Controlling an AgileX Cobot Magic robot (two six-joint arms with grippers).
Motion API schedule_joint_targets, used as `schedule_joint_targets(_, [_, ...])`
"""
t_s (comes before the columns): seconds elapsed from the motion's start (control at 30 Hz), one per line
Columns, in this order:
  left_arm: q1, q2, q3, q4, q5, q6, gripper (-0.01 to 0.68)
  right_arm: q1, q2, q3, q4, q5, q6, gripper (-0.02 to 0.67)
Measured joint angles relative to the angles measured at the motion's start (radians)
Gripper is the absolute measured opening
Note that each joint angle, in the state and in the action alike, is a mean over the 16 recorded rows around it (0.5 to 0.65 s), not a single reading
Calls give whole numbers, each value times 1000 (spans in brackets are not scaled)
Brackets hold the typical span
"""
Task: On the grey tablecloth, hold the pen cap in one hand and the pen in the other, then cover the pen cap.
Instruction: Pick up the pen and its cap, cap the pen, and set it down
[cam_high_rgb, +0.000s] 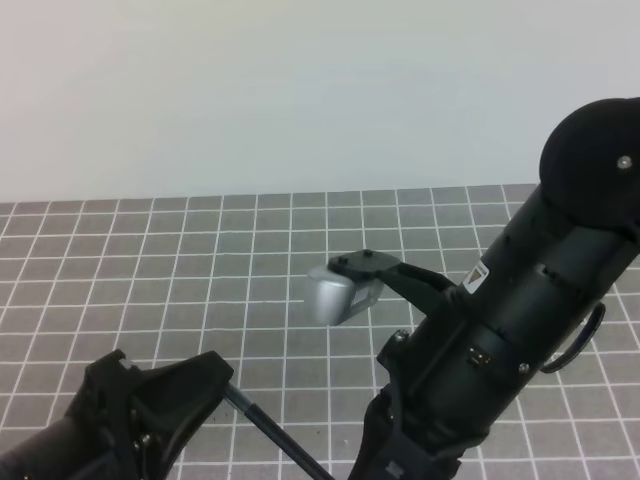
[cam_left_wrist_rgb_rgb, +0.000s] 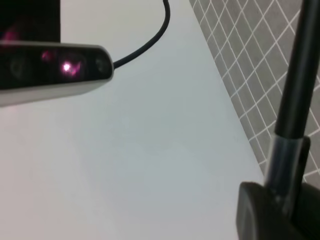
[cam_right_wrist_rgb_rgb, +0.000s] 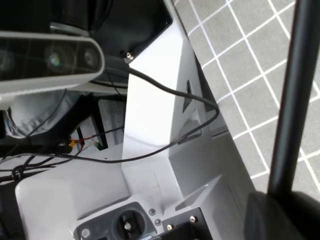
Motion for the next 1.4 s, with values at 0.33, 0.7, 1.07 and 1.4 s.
schedule_joint_targets(0.33, [0,0,0,-1,0,-44,0,1,22,-12,-5,-1,-1,-4])
schedule_joint_targets(0.7, [0,0,0,-9,10,-155,57,1,28,-16,-10,0,2,-3])
schedule_joint_targets(1.07, [1,-1,0,-34,37,-176,286,0,29,-25,-41,-1,27,14])
schedule_joint_targets(1.4, [2,-8,0,-64,64,-184,371,-1,29,-29,-82,-1,45,48])
